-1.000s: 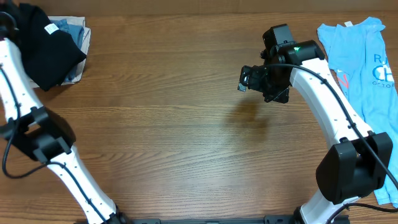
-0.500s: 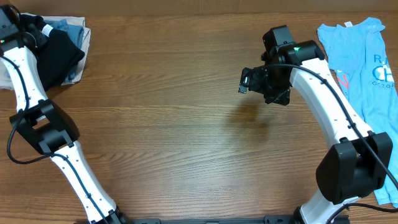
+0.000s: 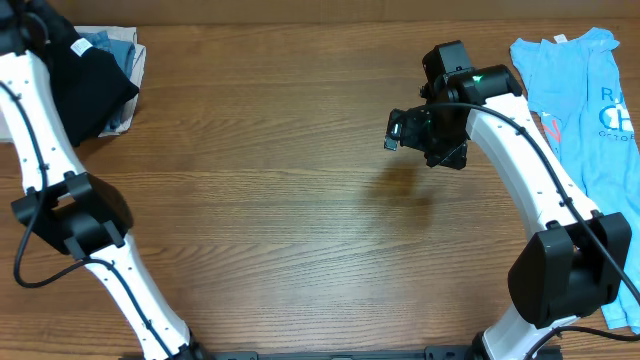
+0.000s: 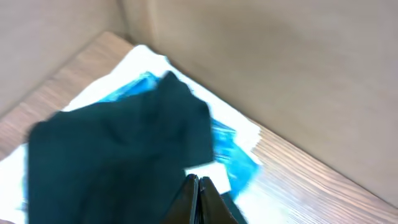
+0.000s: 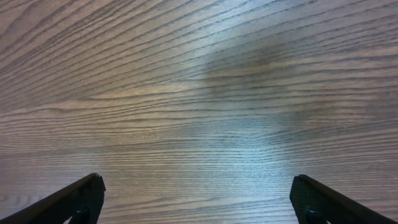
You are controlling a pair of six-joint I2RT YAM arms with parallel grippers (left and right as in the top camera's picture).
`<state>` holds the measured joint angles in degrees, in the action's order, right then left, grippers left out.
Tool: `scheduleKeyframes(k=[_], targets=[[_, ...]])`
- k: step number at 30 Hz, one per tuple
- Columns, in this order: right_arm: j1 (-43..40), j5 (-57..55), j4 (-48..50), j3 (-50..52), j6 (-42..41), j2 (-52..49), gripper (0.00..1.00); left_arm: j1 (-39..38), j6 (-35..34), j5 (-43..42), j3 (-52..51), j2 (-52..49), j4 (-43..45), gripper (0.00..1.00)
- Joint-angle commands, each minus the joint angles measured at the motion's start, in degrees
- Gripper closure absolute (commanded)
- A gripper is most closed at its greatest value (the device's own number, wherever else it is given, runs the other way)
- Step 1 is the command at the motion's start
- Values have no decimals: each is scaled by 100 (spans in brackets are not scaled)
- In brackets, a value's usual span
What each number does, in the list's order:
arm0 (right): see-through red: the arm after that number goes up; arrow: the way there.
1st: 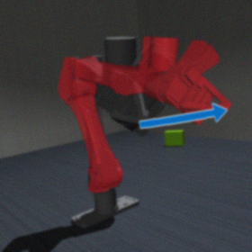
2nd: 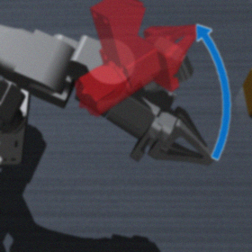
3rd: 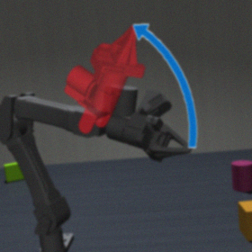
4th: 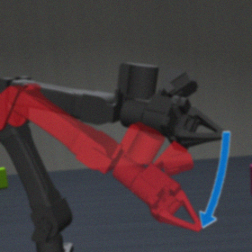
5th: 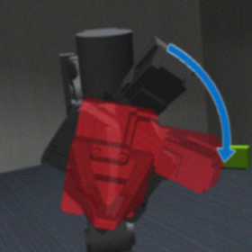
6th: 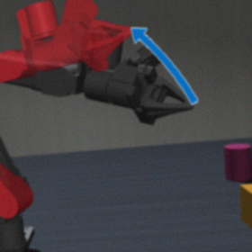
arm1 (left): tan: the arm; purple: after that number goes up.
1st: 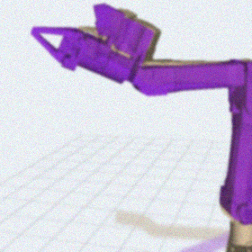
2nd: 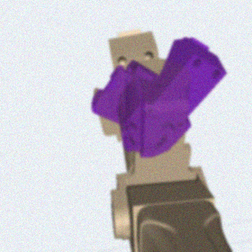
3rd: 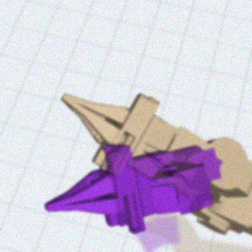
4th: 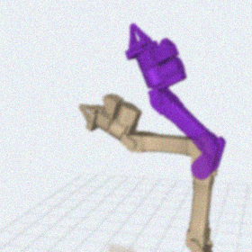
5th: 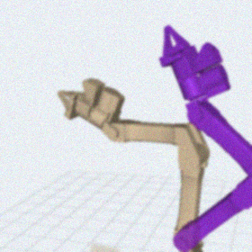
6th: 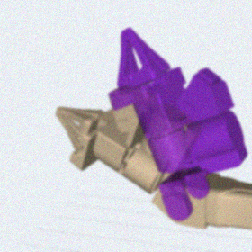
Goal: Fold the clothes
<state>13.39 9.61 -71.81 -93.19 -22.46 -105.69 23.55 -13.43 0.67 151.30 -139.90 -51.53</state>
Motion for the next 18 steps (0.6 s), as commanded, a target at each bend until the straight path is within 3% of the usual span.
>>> scheduleKeyframes(k=[1, 6, 11, 18], targets=[[9, -57, -17, 24, -9, 13, 0, -299, -79, -70, 17, -105, -610, 96], [9, -57, -22, 24, -9, 13, 0, -522, -94, 26, -59, -356, -1003, 96], [9, -59, -79, 24, -9, 13, 0, -553, -247, 540, -92, -796, -1086, 96], [9, -59, -122, 24, -7, 13, 0, -398, -245, 551, -92, -1246, -1036, 96]])
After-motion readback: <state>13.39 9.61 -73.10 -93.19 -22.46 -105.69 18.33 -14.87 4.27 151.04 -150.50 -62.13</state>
